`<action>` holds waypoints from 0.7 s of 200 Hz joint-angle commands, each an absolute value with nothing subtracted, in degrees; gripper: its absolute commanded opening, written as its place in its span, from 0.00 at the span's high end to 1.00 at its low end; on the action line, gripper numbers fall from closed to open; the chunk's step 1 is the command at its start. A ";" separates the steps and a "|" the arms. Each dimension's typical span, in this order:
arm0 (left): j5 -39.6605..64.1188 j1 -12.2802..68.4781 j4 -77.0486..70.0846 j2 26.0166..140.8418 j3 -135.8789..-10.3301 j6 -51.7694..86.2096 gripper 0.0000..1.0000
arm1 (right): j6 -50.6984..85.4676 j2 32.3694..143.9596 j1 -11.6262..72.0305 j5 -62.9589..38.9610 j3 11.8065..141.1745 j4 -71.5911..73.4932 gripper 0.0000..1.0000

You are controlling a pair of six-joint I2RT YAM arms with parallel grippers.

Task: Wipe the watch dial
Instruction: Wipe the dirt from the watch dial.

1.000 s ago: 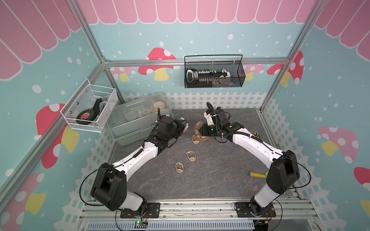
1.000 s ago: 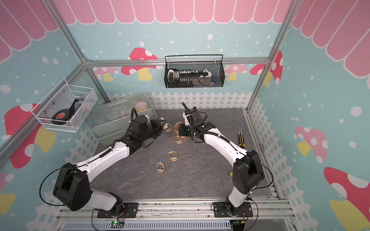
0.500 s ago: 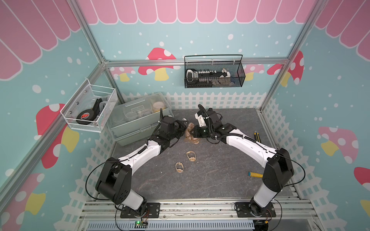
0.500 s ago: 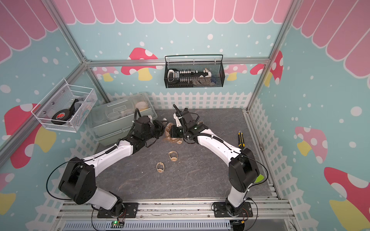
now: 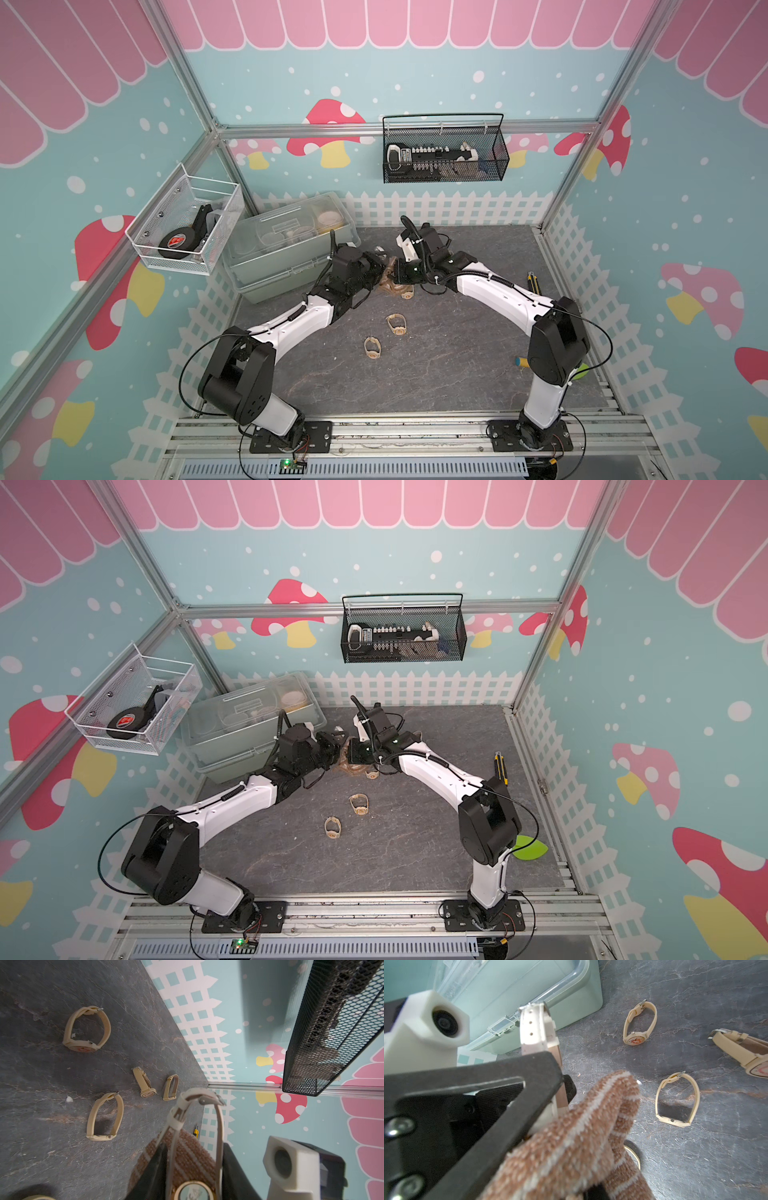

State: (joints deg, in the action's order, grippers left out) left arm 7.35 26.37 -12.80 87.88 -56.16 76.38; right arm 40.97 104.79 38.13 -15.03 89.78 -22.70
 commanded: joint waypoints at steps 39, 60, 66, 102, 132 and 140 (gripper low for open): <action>10.86 26.66 -12.13 83.13 -53.47 76.78 1.00 | 39.52 102.66 32.28 -13.31 92.12 -20.69 1.00; 10.61 25.88 -13.09 82.55 -52.65 77.17 1.00 | 38.07 102.16 31.90 -13.71 91.52 -22.07 1.00; 10.67 25.63 -13.18 82.57 -52.81 77.33 1.00 | 38.12 101.82 31.90 -14.20 90.78 -21.91 1.00; 10.63 24.90 -13.52 83.69 -53.86 77.20 1.00 | 40.84 97.77 33.53 -15.66 83.60 -18.87 1.00; 10.46 24.62 -15.03 85.24 -54.47 77.69 1.00 | 42.31 95.22 36.24 -15.71 81.65 -18.04 1.00; 10.59 24.61 -15.43 85.70 -54.64 77.98 1.00 | 42.81 94.98 36.74 -16.05 81.32 -17.46 1.00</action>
State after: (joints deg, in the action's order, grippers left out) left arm 9.93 24.97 -13.10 84.05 -53.28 76.53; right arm 40.45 97.60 35.05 -15.09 82.65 -20.18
